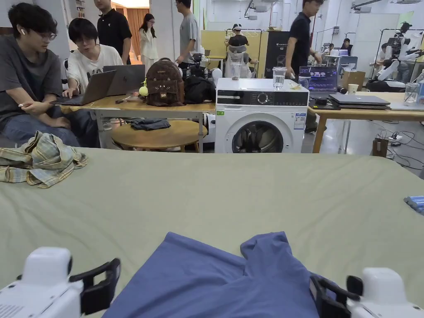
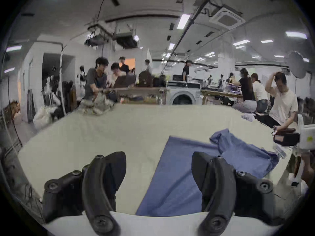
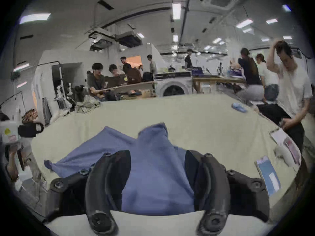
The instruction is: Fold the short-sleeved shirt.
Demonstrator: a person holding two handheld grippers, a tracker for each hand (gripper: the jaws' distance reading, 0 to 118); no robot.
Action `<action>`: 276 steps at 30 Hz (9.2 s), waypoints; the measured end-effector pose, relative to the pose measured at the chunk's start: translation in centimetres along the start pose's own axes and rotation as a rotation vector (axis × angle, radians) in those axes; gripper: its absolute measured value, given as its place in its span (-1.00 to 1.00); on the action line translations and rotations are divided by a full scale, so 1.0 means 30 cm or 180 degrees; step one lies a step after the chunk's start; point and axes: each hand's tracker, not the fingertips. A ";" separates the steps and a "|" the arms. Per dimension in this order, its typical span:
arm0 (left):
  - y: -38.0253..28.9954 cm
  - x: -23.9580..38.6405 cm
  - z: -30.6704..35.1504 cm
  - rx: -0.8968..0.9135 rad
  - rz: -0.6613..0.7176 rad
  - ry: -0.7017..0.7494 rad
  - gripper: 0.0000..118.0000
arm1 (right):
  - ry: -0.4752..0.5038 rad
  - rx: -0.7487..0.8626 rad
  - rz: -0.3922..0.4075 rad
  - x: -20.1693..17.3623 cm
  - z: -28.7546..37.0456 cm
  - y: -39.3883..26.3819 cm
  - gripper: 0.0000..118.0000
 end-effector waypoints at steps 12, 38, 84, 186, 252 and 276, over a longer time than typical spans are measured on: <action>-0.023 0.067 -0.069 -0.0240 -0.0025 -0.0162 -1.00 | -0.0124 -0.0129 0.0224 -0.105 -0.096 -0.022 -1.00; -0.407 -0.166 -0.086 -0.1665 0.0646 0.0309 -0.87 | 0.0099 -0.0382 -0.0155 0.033 -0.051 -0.079 -1.00; 0.360 -0.112 -0.015 0.0247 0.0550 -0.0218 -0.87 | 0.0053 -0.0032 0.0034 0.208 -0.211 0.790 -1.00; -0.075 0.001 0.063 -0.0405 0.0316 -0.0306 -1.00 | 0.0065 -0.0303 -0.0014 0.023 0.025 -0.076 -1.00; -0.117 -0.116 -0.612 -0.1563 0.0592 0.0050 -0.16 | -0.0662 -0.1160 -0.0322 0.306 -0.527 0.005 -0.09; -0.084 0.147 -0.127 -0.0497 -0.0216 -0.0556 -1.00 | 0.0074 -0.0472 0.0325 0.000 -0.139 -0.091 -1.00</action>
